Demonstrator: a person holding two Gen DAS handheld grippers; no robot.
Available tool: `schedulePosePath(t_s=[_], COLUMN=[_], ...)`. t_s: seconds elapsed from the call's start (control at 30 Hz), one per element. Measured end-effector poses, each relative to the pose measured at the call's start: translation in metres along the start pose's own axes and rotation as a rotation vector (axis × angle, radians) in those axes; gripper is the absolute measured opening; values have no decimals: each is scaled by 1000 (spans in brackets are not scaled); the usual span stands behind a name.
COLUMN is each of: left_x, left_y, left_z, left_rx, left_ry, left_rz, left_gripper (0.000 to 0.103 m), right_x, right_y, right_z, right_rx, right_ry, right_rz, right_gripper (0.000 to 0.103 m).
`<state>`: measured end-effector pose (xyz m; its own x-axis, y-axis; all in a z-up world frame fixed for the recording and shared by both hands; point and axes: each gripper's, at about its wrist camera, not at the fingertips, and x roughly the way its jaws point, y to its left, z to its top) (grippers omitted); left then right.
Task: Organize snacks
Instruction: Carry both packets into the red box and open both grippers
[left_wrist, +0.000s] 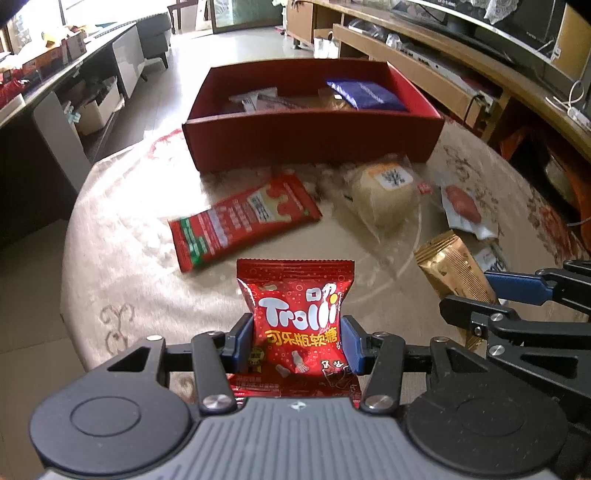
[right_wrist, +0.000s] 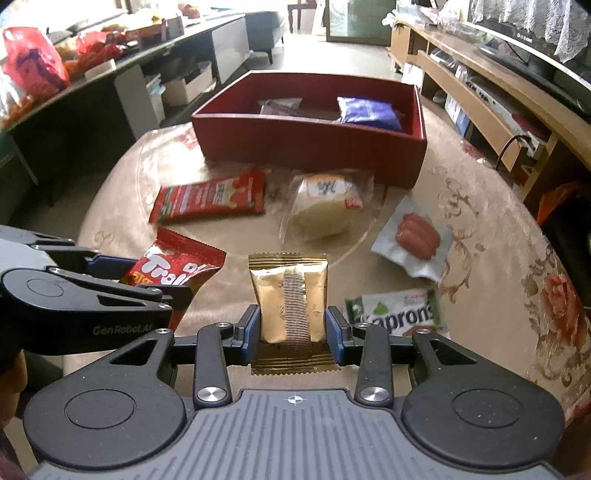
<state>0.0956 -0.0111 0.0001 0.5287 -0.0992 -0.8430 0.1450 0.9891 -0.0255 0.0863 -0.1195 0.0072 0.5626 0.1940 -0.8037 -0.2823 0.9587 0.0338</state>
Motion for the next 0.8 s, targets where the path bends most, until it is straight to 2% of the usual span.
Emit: schedulePosePath(t_s=[0.8], left_x=[20], left_y=[9], left_z=[101], left_rx=[-74], left_ry=[-97], left_rz=[-2], left_gripper=[50], right_x=[15], right_y=[-31], right_z=[84], right_rx=[63], right_ry=[-130], right_rz=[-4], right_gripper=[45])
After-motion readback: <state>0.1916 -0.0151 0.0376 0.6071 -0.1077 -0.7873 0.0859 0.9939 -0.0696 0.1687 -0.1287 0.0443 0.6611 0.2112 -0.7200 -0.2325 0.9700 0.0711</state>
